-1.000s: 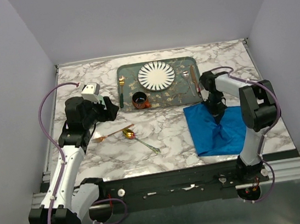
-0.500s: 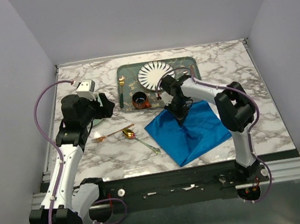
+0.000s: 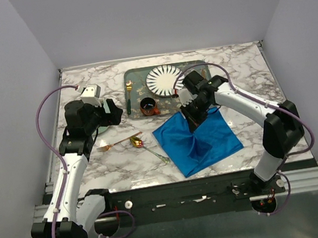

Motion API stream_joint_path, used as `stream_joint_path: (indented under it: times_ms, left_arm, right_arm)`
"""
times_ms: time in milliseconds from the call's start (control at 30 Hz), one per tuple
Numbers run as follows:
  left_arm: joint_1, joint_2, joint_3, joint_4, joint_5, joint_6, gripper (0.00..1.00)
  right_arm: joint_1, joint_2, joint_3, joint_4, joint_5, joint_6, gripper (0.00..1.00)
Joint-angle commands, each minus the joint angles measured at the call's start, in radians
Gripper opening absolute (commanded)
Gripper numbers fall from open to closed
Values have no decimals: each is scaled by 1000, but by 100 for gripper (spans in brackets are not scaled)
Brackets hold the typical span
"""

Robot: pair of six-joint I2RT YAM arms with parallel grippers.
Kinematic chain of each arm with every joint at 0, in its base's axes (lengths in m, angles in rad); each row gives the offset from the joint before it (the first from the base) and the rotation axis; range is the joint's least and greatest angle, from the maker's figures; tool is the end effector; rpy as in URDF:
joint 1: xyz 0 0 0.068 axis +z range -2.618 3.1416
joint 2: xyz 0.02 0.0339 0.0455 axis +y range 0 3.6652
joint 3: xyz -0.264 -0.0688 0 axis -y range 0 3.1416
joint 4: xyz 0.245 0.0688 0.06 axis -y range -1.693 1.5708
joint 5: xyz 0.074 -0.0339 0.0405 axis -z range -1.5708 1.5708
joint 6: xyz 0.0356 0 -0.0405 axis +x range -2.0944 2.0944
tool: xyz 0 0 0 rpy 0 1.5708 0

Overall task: Fold the napkin into a case and place the utensils inside
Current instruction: Fold the rectangle-folded napkin at the center of the board.

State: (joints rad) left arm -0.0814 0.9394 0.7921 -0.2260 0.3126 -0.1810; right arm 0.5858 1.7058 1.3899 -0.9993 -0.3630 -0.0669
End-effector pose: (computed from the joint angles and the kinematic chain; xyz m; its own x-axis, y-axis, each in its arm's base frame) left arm 0.2142 -0.0285 0.3107 -0.4229 -0.1374 -0.8957 0.2914 0.9153 -0.2779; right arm 0.2715 0.1953 0.2522 -0.7648 -0.5825 -0.2752 -0.6442 0.6919 0.3259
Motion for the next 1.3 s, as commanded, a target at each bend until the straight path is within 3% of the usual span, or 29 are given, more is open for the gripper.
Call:
stream_joint_path:
  times_ms: [0,333,600,1000,1267]
  left_arm:
    - [5,6,21,8,37,14,99]
    - [5,15,13,2,45,18,99]
    - [5,25,13,7,46,32,99]
    - [5,25,7,4,48,37,99]
    - [5,33,18,-1,48,38,99]
  right_arm:
    - [-24,-72,-80,-38,9,9,1]
    - [-273,-51,-126,-29,84,-16,1]
    - [-284,106,-100,2,186,-25,0]
    - [-304,-77,-121,19,318,-51,0]
    - [-313,-17,-193,24,384,-53,0]
